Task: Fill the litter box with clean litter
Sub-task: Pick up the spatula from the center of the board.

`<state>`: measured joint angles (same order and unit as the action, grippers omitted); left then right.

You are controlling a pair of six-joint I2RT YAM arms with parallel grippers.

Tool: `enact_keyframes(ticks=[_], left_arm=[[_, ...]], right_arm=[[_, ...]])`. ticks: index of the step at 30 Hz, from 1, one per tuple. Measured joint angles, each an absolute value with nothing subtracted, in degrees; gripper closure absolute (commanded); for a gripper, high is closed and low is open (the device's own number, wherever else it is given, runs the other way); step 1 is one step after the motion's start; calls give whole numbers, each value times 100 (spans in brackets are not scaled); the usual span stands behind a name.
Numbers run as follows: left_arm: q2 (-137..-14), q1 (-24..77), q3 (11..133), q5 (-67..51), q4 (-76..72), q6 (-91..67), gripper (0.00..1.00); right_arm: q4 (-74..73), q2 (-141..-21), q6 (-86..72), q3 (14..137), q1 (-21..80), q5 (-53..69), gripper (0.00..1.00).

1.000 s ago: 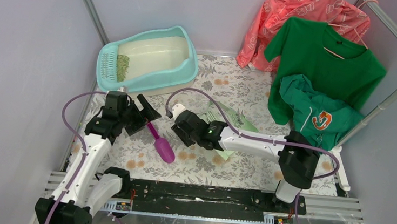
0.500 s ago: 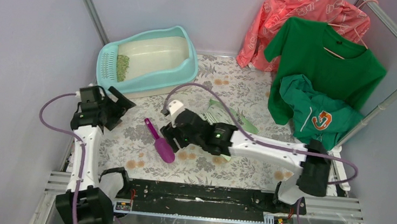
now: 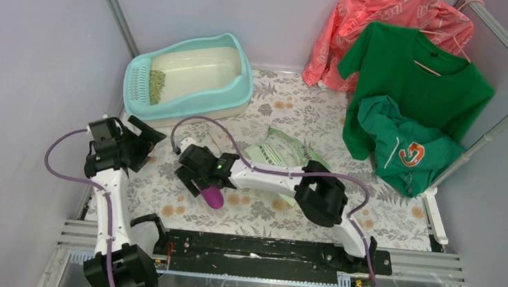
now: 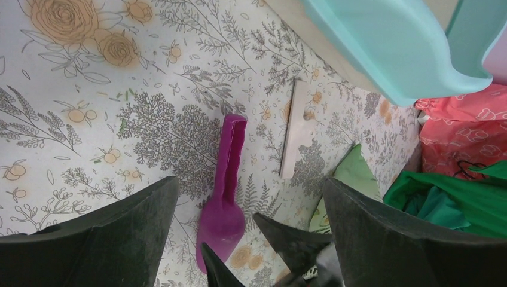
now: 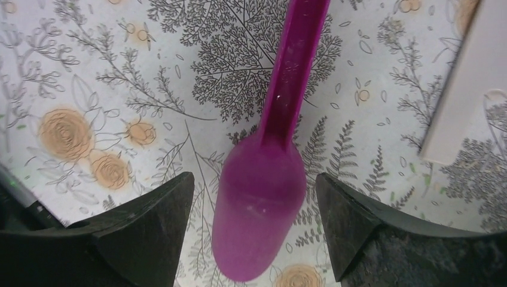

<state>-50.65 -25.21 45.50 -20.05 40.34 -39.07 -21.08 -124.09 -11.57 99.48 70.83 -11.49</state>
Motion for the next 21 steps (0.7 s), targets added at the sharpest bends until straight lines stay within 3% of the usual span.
enact_keyframes(ticks=[8, 9, 15, 21], left_arm=[[-5006, -2602, 4392, -2248, 4032, -3913, 2], [-5006, -2613, 4390, -2272, 4034, -3911, 1], [-4995, -2676, 4379, -2423, 4034, -3907, 2], [-4969, -2707, 4377, -2655, 4034, -3885, 1]], right_arm=[[-2204, -13122, -1234, 10302, 7061, -1291, 20], [-2191, -13168, -1284, 10302, 7054, -1291, 23], [-2060, -13216, -1402, 10315, 6945, -1234, 63], [-1927, -13006, -1376, 10016, 6921, -1225, 74]])
